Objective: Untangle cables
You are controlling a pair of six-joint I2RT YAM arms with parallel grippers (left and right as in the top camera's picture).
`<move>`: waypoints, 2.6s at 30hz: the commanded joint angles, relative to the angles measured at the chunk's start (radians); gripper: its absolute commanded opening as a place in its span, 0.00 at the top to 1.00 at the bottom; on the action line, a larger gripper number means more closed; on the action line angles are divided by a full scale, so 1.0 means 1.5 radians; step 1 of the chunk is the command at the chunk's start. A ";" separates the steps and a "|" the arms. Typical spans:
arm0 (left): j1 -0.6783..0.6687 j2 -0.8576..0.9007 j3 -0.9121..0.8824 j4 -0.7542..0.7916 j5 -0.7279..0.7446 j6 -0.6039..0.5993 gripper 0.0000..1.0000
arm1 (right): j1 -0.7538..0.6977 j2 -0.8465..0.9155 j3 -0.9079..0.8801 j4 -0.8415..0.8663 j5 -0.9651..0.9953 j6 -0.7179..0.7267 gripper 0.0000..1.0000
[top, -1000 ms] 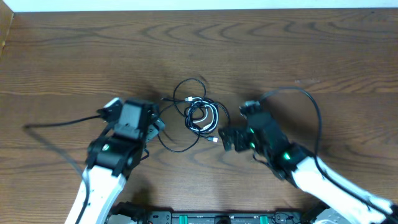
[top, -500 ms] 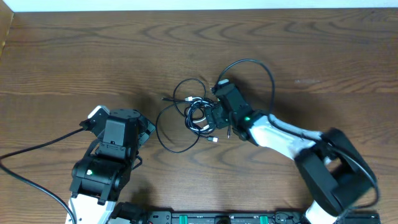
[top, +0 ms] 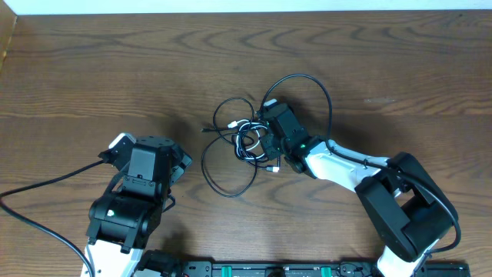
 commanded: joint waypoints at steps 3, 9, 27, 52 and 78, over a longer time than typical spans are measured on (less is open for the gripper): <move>0.004 -0.001 0.009 -0.013 -0.013 -0.003 0.01 | -0.010 -0.096 0.011 -0.015 -0.080 -0.027 0.99; 0.004 -0.001 0.009 -0.011 0.019 0.018 0.01 | -0.036 -0.250 0.011 -0.083 -0.266 -0.087 0.99; 0.004 -0.001 0.009 0.129 0.375 0.430 0.01 | -0.119 -0.394 0.010 -0.222 -0.678 -0.227 0.99; 0.003 0.003 0.008 0.106 0.471 0.468 0.10 | -0.114 -0.389 0.010 -0.165 -0.511 0.033 0.99; -0.007 0.003 -0.011 0.114 0.478 0.694 0.25 | -0.114 -0.386 0.010 -0.153 -0.715 0.256 0.99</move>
